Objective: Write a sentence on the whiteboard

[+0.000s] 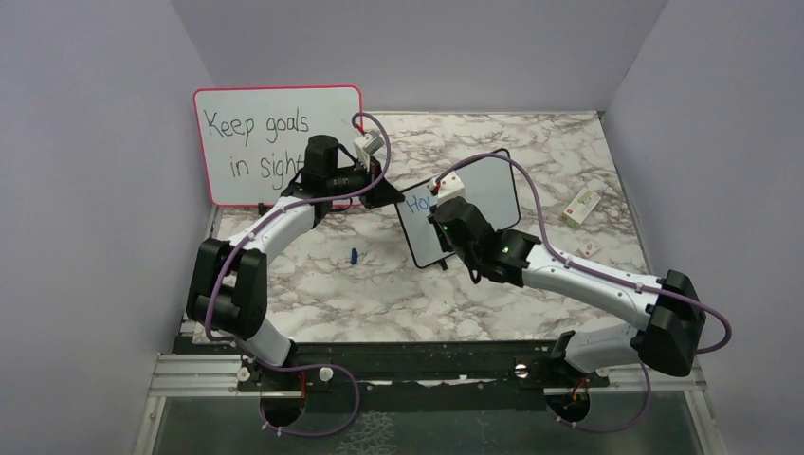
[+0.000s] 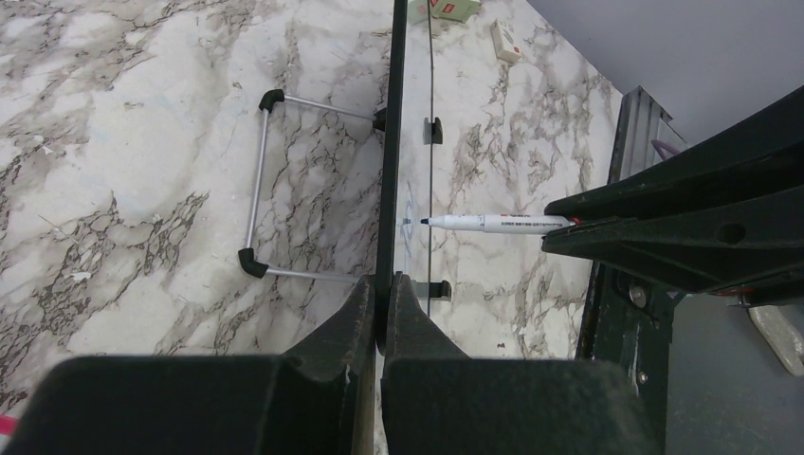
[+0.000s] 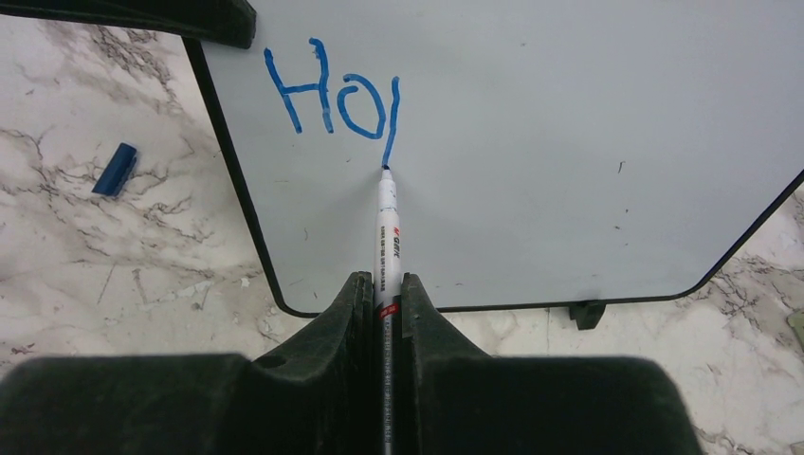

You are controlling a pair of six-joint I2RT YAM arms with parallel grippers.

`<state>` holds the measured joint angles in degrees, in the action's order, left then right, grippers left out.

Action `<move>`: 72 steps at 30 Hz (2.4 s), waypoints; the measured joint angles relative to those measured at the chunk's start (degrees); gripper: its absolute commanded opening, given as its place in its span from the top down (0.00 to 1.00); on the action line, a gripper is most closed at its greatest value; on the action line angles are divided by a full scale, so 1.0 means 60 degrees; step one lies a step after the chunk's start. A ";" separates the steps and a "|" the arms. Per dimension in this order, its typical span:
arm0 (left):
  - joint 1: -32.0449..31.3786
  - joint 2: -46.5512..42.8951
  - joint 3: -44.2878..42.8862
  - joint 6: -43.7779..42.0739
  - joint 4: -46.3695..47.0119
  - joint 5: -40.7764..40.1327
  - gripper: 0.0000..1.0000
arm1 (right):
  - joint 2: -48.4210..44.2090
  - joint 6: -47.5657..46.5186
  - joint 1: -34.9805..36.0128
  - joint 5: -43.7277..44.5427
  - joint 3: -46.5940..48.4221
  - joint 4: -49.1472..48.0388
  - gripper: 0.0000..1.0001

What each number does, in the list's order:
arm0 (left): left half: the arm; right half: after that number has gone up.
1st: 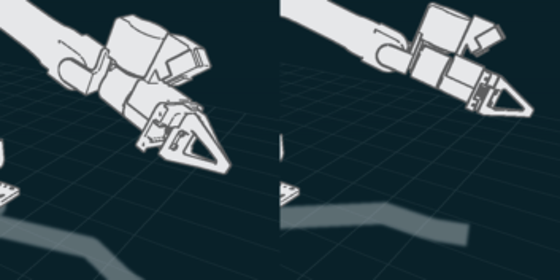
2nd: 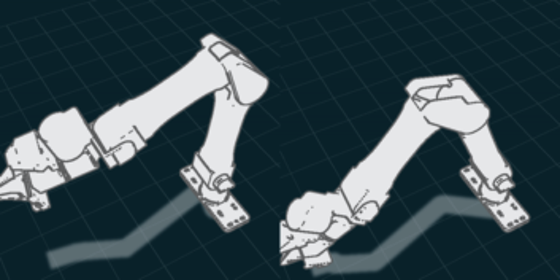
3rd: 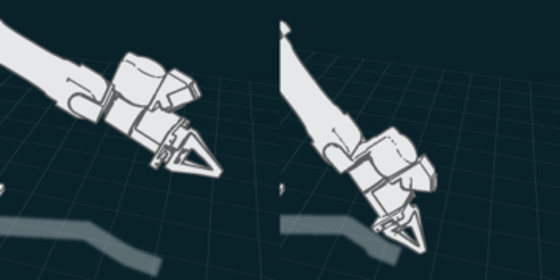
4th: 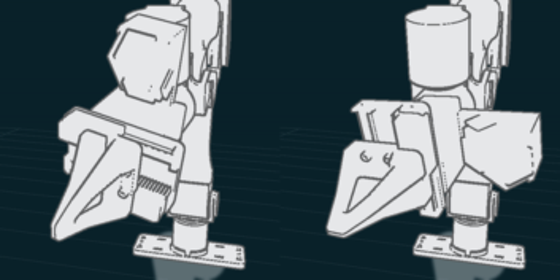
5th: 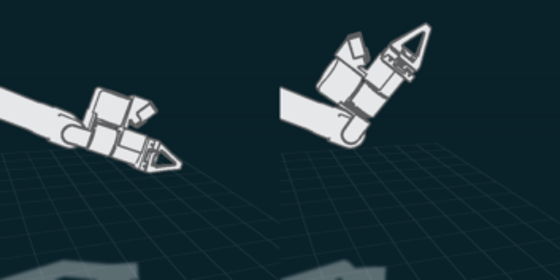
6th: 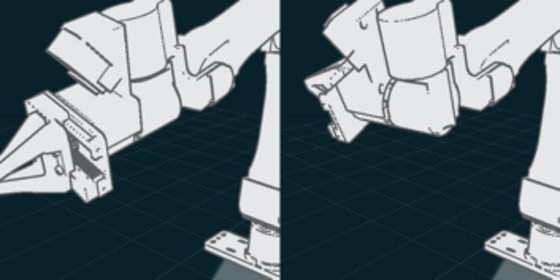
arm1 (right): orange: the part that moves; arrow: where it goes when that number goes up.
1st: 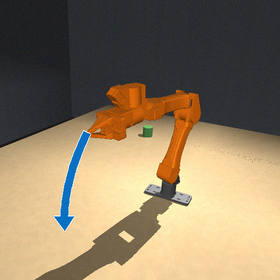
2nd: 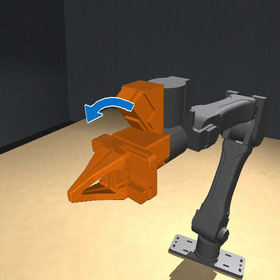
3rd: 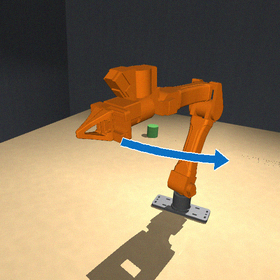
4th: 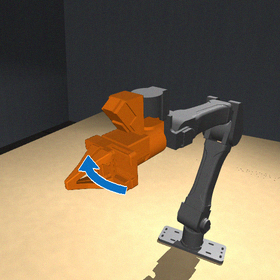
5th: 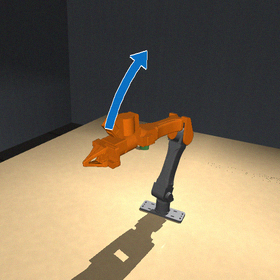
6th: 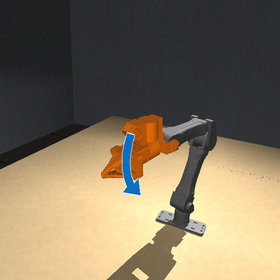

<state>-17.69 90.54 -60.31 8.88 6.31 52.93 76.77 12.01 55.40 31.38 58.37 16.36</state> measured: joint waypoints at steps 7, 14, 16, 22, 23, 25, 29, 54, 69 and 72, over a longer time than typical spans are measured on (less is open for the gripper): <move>0.0000 0.0000 0.0000 0.0000 0.0000 0.0000 1.00 | -0.0590 -0.0153 0.0000 0.0087 -0.0135 -0.0426 0.99; 0.0000 0.0000 0.0000 0.0000 0.0000 0.0000 1.00 | -0.0641 -0.0412 -0.0004 0.0233 -0.0135 -0.1086 0.99; 0.0000 0.0000 0.0000 0.0000 0.0000 0.0000 1.00 | -0.0594 -0.0474 -0.0004 0.0240 -0.0135 -0.1206 0.99; 0.0000 0.0000 0.0000 0.0000 0.0000 0.0000 1.00 | -0.0321 -0.0554 -0.0007 0.0237 -0.0135 -0.1322 0.99; 0.0000 0.0000 0.0000 0.0000 -0.0004 0.0000 1.00 | -0.0280 -0.0561 -0.0022 0.0237 -0.0135 -0.1322 0.99; 0.0000 0.0000 0.0000 0.0000 -0.0004 0.0000 1.00 | -0.0222 -0.0583 -0.0047 0.0240 -0.0135 -0.1322 0.99; 0.0000 0.0000 0.0000 0.0000 -0.0004 0.0000 1.00 | -0.0222 -0.0594 -0.0066 0.0248 -0.0135 -0.1399 0.99; 0.0000 0.0000 0.0000 0.0000 -0.0011 -0.0004 1.00 | -0.0095 -0.0685 -0.0200 0.0372 -0.0135 -0.1566 0.99; 0.0000 0.0000 0.0000 0.0000 -0.0015 0.0000 1.00 | -0.0215 -0.0353 -0.0335 0.0441 -0.0259 -0.1421 0.99; 0.0000 0.0000 0.0000 0.0000 -0.0011 0.0000 1.00 | -0.0291 -0.0251 -0.0357 0.0433 -0.0404 -0.1293 0.99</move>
<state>-17.69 90.54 -60.31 8.88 6.24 52.93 75.02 10.50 53.25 33.98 55.94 8.60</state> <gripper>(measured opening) 0.020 0.156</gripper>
